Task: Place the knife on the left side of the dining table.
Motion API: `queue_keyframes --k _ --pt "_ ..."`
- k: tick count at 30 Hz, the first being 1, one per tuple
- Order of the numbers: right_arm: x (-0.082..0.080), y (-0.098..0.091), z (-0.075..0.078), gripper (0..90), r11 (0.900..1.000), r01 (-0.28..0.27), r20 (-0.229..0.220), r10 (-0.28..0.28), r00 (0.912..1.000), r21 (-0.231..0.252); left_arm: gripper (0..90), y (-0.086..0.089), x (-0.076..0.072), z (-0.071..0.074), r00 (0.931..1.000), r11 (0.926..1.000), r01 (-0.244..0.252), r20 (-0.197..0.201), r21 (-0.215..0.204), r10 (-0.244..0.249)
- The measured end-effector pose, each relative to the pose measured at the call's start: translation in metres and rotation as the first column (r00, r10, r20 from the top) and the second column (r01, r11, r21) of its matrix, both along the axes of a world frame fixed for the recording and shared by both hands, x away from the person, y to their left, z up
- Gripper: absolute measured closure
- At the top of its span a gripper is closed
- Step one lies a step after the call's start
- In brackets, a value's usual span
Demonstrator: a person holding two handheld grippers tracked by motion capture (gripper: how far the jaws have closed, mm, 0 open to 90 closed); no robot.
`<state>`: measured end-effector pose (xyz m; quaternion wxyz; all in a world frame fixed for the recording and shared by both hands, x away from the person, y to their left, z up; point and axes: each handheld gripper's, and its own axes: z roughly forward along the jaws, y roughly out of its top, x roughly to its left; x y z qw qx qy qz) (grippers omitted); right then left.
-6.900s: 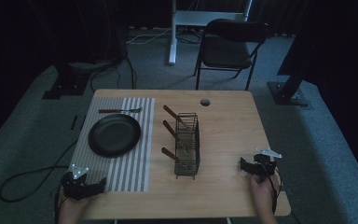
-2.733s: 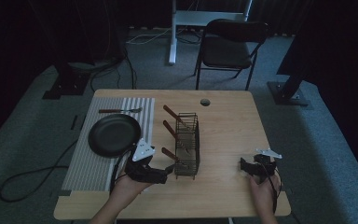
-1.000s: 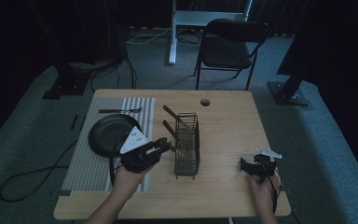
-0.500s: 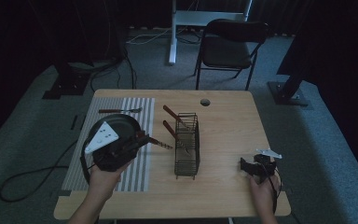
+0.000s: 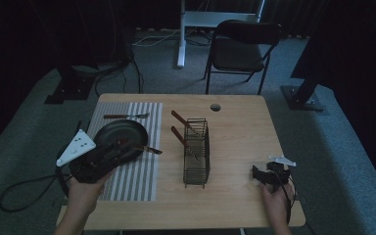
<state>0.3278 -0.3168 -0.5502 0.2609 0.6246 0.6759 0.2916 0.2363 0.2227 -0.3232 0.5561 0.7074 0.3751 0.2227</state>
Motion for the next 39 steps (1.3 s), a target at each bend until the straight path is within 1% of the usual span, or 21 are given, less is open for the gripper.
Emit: queue_keyframes --k 3,5,8,9,12,13,15,17,18,19,22,23,24,25,26,28,31,32,34,38,39 --pt "0.000 0.000 0.000 11.6 1.0000 0.000 0.000 0.000 1.0000 0.000 76.5 0.012 0.000 -0.011 0.9996 0.9999 -0.012 -0.026 0.007 0.012" --pt "0.000 0.000 0.000 11.6 1.0000 0.000 0.000 0.000 1.0000 0.000 76.5 0.012 0.000 -0.011 0.9996 0.9999 -0.012 -0.026 0.007 0.012" --pt "0.000 0.000 0.000 11.6 1.0000 0.000 0.000 0.000 1.0000 0.000 76.4 0.024 0.001 -0.027 0.9984 0.9999 -0.005 -0.056 0.009 0.006" --pt "0.000 0.000 0.000 11.6 1.0000 0.000 0.000 0.000 1.0000 0.000 76.5 0.024 0.001 -0.027 0.9984 0.9999 -0.005 -0.056 0.009 0.006" --pt "0.000 0.000 0.000 11.6 1.0000 0.000 0.000 0.000 1.0000 0.000 76.4 0.031 0.000 -0.041 0.9963 0.9996 -0.022 -0.083 0.016 0.023" --pt "0.000 0.000 0.000 11.6 1.0000 0.000 0.000 0.000 1.0000 0.000 76.5 0.031 0.000 -0.041 0.9963 0.9996 -0.022 -0.083 0.016 0.023" --pt "0.000 0.000 0.000 11.6 1.0000 0.000 -0.001 0.000 1.0000 -0.001 76.5 0.033 0.000 -0.048 0.9945 0.9991 -0.031 -0.100 0.028 0.033" --pt "0.000 0.000 0.000 11.6 1.0000 0.000 -0.001 0.000 1.0000 -0.001 76.5 0.036 0.000 -0.056 0.9919 0.9990 -0.035 -0.121 0.028 0.038" --pt "0.000 0.000 0.000 11.6 1.0000 0.001 -0.001 -0.001 1.0000 0.000 76.5 0.039 0.000 -0.063 0.9893 0.9986 -0.045 -0.138 0.028 0.048" --pt "0.000 0.000 0.000 11.6 1.0000 0.001 -0.001 -0.001 1.0000 0.000 76.5 0.039 0.000 -0.063 0.9893 0.9986 -0.045 -0.138 0.028 0.048" --pt "0.000 0.000 0.000 11.6 1.0000 0.001 -0.001 -0.001 1.0000 0.000 76.5 0.044 0.001 -0.077 0.9830 0.9986 -0.046 -0.177 0.025 0.050" --pt "0.000 0.000 0.000 11.6 1.0000 0.001 -0.001 -0.001 1.0000 0.000 76.5 0.044 0.001 -0.077 0.9830 0.9986 -0.046 -0.177 0.025 0.050" --pt "0.000 0.000 0.000 11.6 1.0000 0.001 -0.001 -0.001 1.0000 0.001 76.5 0.046 0.002 -0.084 0.9799 0.9988 -0.047 -0.193 0.017 0.049" --pt "0.000 0.000 0.000 11.6 1.0000 0.001 -0.001 -0.001 1.0000 0.001 76.4 0.046 0.002 -0.084 0.9799 0.9988 -0.047 -0.193 0.017 0.049" --pt "0.000 0.000 0.000 11.6 1.0000 0.001 -0.001 -0.001 1.0000 0.001 76.4 0.048 0.003 -0.091 0.9765 0.9988 -0.050 -0.210 0.004 0.049" --pt "0.000 0.000 0.000 11.6 1.0000 0.001 -0.001 -0.001 1.0000 0.001 76.4 0.049 0.005 -0.097 0.9733 0.9987 -0.052 -0.224 0.000 0.050" --pt "0.000 0.000 0.000 11.6 1.0000 0.001 -0.001 -0.001 1.0000 0.001 76.4 0.050 0.006 -0.100 0.9714 0.9989 -0.045 -0.234 -0.011 0.041" --pt "0.000 0.000 0.000 11.6 1.0000 0.001 -0.001 -0.001 1.0000 0.001 76.4 0.051 0.007 -0.104 0.9682 0.9987 -0.043 -0.248 -0.027 0.035" --pt "0.000 0.000 0.000 11.6 1.0000 0.001 -0.001 -0.001 1.0000 0.001 76.4 0.050 0.009 -0.107 0.9662 0.9989 -0.044 -0.255 -0.018 0.038" --pt "0.000 0.000 0.000 11.6 1.0000 0.001 -0.001 -0.001 1.0000 0.001 76.3 0.055 0.011 -0.111 0.9641 0.9982 -0.047 -0.263 -0.038 0.035" --pt "0.000 0.000 0.000 11.6 1.0000 0.001 -0.001 -0.001 1.0000 0.001 76.2 0.057 0.011 -0.111 0.9618 0.9978 -0.051 -0.271 -0.043 0.038"
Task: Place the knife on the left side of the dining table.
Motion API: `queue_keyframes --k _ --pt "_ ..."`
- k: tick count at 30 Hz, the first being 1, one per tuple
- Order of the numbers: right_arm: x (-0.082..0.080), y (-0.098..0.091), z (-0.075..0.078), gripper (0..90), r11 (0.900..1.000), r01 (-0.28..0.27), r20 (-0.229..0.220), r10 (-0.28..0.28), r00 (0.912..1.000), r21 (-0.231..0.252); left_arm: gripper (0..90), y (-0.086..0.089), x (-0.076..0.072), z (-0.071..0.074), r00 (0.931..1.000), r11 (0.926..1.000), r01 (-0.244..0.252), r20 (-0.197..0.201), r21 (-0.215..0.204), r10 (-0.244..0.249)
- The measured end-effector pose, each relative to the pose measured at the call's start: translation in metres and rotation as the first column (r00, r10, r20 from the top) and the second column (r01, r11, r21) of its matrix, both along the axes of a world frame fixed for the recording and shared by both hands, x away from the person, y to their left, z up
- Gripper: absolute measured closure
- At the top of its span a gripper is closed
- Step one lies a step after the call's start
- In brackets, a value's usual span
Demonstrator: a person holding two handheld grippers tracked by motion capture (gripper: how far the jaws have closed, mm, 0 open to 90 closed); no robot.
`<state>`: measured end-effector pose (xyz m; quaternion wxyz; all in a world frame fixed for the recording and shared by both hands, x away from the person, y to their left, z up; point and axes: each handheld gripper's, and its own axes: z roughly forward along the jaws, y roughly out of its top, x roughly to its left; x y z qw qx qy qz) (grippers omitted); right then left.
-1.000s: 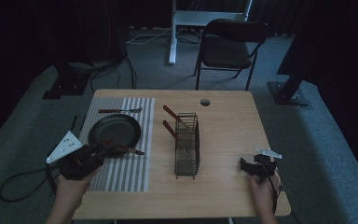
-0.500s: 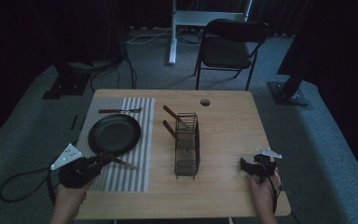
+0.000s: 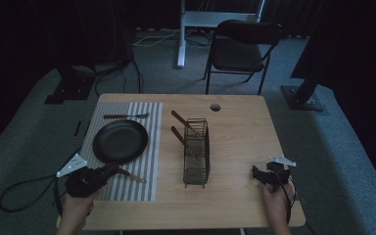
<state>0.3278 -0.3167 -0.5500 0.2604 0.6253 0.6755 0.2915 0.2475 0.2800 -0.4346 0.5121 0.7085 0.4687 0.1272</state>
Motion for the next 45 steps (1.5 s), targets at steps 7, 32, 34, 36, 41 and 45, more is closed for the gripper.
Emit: queue_keyframes --k 7,32,34,36,41,45 --pt "0.000 0.000 0.000 11.6 1.0000 0.000 0.000 0.000 1.0000 0.000 73.4 0.014 0.000 -0.010 0.9975 0.9977 -0.062 -0.036 -0.028 0.061" --pt "0.000 0.000 0.000 11.6 1.0000 0.000 0.000 0.000 1.0000 0.000 50.9 0.058 0.009 -0.073 0.9594 0.9662 -0.252 -0.143 -0.052 0.243" --pt "0.000 0.000 0.000 11.6 1.0000 0.000 0.000 0.000 1.0000 0.000 48.3 0.059 0.010 -0.078 0.9555 0.9627 -0.267 -0.143 -0.045 0.258" --pt "0.000 0.000 0.000 11.6 1.0000 0.000 0.000 0.000 1.0000 0.000 47.2 0.059 0.010 -0.078 0.9555 0.9627 -0.267 -0.143 -0.045 0.258" --pt "0.000 0.000 0.000 11.6 1.0000 0.000 0.000 0.000 1.0000 0.000 41.5 0.062 0.013 -0.088 0.9486 0.9577 -0.286 -0.132 0.028 0.288" --pt "0.000 0.000 0.000 11.6 1.0000 0.000 0.000 0.000 1.0000 0.000 39.8 0.063 0.015 -0.094 0.9405 0.9517 -0.305 -0.146 0.038 0.307"
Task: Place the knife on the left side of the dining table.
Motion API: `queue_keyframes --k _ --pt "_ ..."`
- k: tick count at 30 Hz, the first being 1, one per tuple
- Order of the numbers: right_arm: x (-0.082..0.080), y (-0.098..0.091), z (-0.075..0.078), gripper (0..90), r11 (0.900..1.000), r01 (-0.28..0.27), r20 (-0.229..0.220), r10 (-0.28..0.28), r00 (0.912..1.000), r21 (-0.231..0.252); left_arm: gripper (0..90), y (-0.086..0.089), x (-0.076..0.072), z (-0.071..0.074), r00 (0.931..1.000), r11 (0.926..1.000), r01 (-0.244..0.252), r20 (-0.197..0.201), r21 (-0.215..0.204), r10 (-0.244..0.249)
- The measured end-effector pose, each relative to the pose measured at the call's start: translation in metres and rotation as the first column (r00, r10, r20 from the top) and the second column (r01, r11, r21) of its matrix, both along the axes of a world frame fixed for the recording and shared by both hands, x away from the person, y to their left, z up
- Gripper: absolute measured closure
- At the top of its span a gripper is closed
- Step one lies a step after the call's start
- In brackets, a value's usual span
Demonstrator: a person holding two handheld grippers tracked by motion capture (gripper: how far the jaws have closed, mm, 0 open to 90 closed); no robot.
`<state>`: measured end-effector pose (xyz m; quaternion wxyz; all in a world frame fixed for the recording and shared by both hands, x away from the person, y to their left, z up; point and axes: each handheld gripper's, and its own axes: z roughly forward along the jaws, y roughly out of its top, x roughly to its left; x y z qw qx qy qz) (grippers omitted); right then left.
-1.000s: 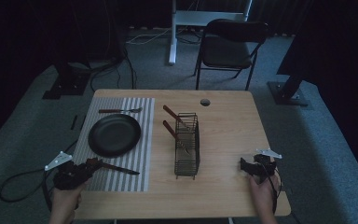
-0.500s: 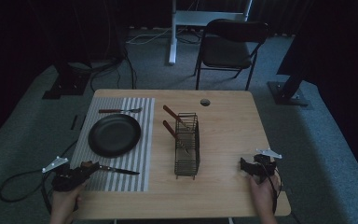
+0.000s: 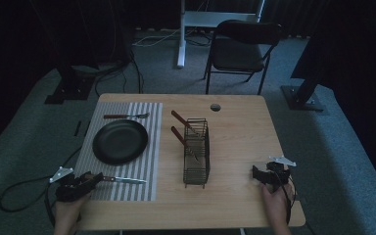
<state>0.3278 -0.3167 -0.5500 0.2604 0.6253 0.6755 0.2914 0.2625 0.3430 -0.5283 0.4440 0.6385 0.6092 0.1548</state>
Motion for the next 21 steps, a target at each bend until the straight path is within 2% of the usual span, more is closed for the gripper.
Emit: queue_keyframes --k 2,5,9,12,16,20,21 --pt "0.000 0.000 0.000 11.6 1.0000 0.000 0.000 0.000 1.0000 0.000 38.9 0.000 0.003 -0.002 0.9995 0.9999 -0.016 -0.027 -0.002 0.016" --pt "0.000 0.000 0.000 11.6 1.0000 0.000 0.000 0.000 1.0000 0.000 37.4 0.000 0.005 -0.005 0.9989 0.9995 -0.028 -0.038 0.014 0.029" --pt "0.000 0.000 0.000 11.6 1.0000 0.000 0.000 0.000 1.0000 0.000 35.1 -0.003 0.006 -0.010 0.9976 0.9969 -0.043 -0.051 0.066 0.046" --pt "0.000 0.000 0.000 11.6 1.0000 0.000 0.000 0.000 1.0000 0.000 34.1 -0.004 0.007 -0.014 0.9966 0.9953 -0.054 -0.058 0.081 0.058" --pt "0.000 0.000 0.000 11.6 1.0000 0.000 0.000 0.000 1.0000 0.000 33.2 -0.009 0.006 -0.014 0.9968 0.9877 -0.055 -0.049 0.146 0.063" --pt "0.000 0.000 0.000 11.6 1.0000 0.000 0.000 0.000 1.0000 0.000 32.3 -0.015 0.005 -0.014 0.9967 0.9746 -0.065 -0.033 0.214 0.074" --pt "0.000 0.000 0.000 11.6 1.0000 0.000 0.000 0.000 1.0000 0.000 31.6 -0.015 0.005 -0.014 0.9967 0.9746 -0.065 -0.033 0.214 0.074"
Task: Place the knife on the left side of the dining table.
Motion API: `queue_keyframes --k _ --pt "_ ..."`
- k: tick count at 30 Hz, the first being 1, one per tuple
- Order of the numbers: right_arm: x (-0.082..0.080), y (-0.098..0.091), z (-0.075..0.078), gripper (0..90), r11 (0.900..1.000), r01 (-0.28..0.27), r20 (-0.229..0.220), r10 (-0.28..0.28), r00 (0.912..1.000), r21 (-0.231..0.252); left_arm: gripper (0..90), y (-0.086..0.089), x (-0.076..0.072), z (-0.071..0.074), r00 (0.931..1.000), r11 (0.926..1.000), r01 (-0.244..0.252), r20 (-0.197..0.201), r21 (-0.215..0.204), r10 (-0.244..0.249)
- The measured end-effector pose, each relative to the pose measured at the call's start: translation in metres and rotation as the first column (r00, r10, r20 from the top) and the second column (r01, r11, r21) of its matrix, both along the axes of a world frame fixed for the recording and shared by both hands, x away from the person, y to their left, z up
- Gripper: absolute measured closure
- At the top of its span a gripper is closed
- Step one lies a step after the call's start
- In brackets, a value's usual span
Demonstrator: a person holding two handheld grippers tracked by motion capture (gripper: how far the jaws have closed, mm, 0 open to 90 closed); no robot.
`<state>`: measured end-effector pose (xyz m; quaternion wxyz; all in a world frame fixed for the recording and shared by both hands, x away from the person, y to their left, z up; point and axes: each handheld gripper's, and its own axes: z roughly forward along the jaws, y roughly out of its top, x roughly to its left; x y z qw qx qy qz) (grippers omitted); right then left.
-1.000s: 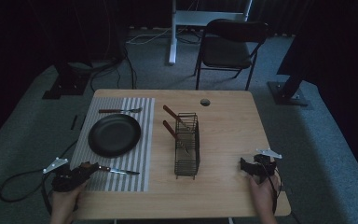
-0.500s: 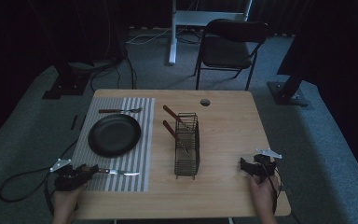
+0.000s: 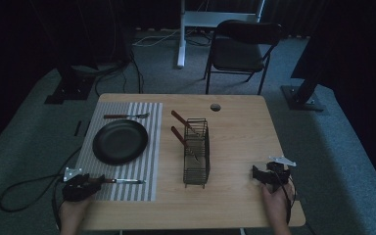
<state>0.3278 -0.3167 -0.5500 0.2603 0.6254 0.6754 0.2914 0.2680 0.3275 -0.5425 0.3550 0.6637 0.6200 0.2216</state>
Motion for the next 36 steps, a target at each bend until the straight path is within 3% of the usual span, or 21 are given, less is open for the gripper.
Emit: queue_keyframes --k 1,5,8,17,21,23,27,36 --pt "0.000 0.000 0.000 11.6 1.0000 0.000 0.000 0.000 1.0000 0.000 31.6 -0.002 0.000 0.000 1.0000 0.9995 -0.002 0.010 0.032 0.002" --pt "0.000 0.000 0.000 11.6 1.0000 0.000 0.000 0.000 1.0000 0.000 26.8 -0.003 -0.001 -0.001 0.9992 0.9981 -0.026 0.030 0.056 0.024" --pt "0.000 0.000 0.000 11.6 1.0000 0.000 0.000 0.000 1.0000 0.000 20.0 -0.002 -0.002 0.002 0.9988 0.9988 -0.038 0.031 0.031 0.038" --pt "0.000 0.000 0.000 11.6 1.0000 0.000 0.000 0.000 1.0000 0.000 16.6 -0.003 -0.016 0.012 0.9990 0.9998 -0.016 0.042 -0.013 0.016" --pt "0.000 0.000 0.000 11.6 1.0000 0.000 0.000 0.000 1.0000 0.000 9.8 -0.010 -0.023 0.012 0.9999 0.9997 -0.011 -0.005 0.023 0.011" --pt "0.000 0.000 0.000 11.6 1.0000 0.000 0.000 0.000 1.0000 0.000 0.4 -0.012 -0.025 0.012 0.9996 0.9996 -0.015 -0.025 0.024 0.015" --pt "0.000 0.000 0.000 11.6 1.0000 0.000 0.000 0.000 1.0000 0.000 0.4 -0.016 -0.029 0.010 0.9992 0.9978 -0.016 -0.035 0.064 0.018" --pt "0.000 0.000 0.000 11.6 1.0000 0.000 0.000 0.000 1.0000 0.000 0.4 -0.018 -0.031 0.004 0.9979 0.9937 -0.014 -0.061 0.111 0.021"
